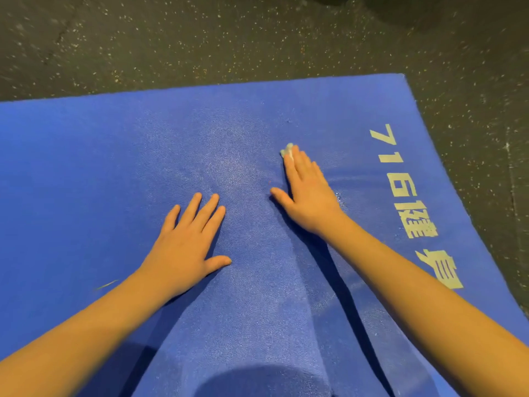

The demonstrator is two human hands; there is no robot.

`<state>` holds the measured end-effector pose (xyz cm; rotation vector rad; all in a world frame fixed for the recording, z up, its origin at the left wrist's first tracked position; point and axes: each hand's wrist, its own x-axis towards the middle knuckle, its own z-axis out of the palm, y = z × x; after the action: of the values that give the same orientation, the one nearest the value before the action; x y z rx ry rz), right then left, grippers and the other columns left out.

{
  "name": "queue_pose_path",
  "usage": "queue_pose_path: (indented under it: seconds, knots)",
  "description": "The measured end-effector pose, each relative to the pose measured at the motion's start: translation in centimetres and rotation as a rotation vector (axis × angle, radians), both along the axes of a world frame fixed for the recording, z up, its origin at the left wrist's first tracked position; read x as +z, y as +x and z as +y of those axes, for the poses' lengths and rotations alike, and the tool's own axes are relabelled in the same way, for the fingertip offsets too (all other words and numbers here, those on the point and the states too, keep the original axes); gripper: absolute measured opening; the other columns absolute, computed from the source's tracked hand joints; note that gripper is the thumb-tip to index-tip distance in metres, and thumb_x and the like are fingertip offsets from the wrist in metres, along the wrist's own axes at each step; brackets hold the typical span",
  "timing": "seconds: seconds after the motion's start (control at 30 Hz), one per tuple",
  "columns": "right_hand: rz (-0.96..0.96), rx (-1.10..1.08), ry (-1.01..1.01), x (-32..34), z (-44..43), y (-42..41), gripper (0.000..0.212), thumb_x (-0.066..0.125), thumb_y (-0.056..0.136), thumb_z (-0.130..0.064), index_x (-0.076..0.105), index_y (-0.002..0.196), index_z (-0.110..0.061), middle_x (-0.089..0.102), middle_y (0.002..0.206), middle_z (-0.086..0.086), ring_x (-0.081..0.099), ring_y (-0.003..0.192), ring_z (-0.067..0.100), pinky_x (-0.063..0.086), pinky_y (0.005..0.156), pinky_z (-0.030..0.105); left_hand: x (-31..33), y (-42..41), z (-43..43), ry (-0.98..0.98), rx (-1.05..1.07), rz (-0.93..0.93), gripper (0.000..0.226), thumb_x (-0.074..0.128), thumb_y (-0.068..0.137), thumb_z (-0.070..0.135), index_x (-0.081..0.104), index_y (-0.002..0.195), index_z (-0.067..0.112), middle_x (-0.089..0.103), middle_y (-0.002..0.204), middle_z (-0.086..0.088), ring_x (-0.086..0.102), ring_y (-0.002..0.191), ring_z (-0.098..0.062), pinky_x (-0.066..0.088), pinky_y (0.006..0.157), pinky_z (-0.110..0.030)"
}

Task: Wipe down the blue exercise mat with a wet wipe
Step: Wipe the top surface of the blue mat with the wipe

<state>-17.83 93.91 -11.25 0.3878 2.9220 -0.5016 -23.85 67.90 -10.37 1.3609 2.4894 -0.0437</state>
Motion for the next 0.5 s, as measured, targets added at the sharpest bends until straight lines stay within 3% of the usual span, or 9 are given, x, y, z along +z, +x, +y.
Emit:
queue_pose_path:
  seconds: [0.1,0.17,0.23,0.27,0.37,0.5]
  knots:
    - [0.015,-0.104,0.061,-0.1,2.4,0.6,0.068,0.042,0.098,-0.043,0.013,0.154,-0.016,0.006,0.162,0.005,0.005,0.148,0.023,0.005,0.118,0.039,0.0,0.1,0.0,-0.016,0.001,-0.012,0.087,0.035,0.078,0.069,0.047,0.139,0.007,0.042,0.148,-0.012,0.036,0.135,-0.035,0.04,0.097,-0.058]
    - [-0.013,-0.249,0.03,0.0,2.5,0.4,0.068,0.04,0.099,-0.043,0.011,0.154,-0.014,0.003,0.162,0.006,0.002,0.148,0.023,0.003,0.118,0.039,0.0,0.1,0.0,-0.007,-0.003,-0.005,0.085,0.051,0.079,0.067,0.048,0.138,0.006,0.043,0.147,-0.013,0.041,0.133,-0.037,0.041,0.097,-0.059]
    - [-0.002,-0.236,-0.021,0.1,0.2,0.9,0.073,0.04,0.098,-0.046,0.007,0.154,-0.013,-0.001,0.162,0.006,-0.001,0.149,0.024,0.001,0.119,0.038,0.1,0.5,0.1,0.013,0.01,-0.006,0.086,0.07,0.073,0.06,0.051,0.135,0.004,0.045,0.145,-0.014,0.041,0.133,-0.038,0.041,0.095,-0.06]
    - [-0.004,-0.17,-0.04,0.2,-1.1,1.8,0.075,0.038,0.097,-0.05,0.006,0.154,-0.013,-0.001,0.162,0.005,-0.001,0.149,0.023,-0.001,0.118,0.037,0.2,0.9,0.0,0.02,0.012,-0.001,0.084,0.069,0.075,0.06,0.053,0.134,0.003,0.046,0.144,-0.014,0.039,0.134,-0.037,0.042,0.094,-0.06]
    - [-0.009,-0.029,-0.018,0.2,-0.9,4.5,0.076,0.036,0.092,-0.053,0.012,0.154,-0.016,0.005,0.162,0.003,0.004,0.149,0.021,0.003,0.118,0.036,0.4,2.5,-0.2,-0.008,0.004,-0.023,0.081,0.038,0.081,0.063,0.051,0.135,0.004,0.045,0.145,-0.013,0.029,0.135,-0.03,0.042,0.095,-0.058]
    - [-0.037,-0.263,0.032,0.2,1.1,5.3,0.071,0.04,0.098,-0.046,0.01,0.154,-0.016,0.003,0.162,0.004,0.003,0.149,0.023,0.004,0.119,0.04,0.6,3.1,-0.5,-0.041,0.021,-0.022,0.082,0.032,0.082,0.063,0.053,0.135,0.004,0.045,0.146,-0.013,0.028,0.135,-0.029,0.043,0.096,-0.057]
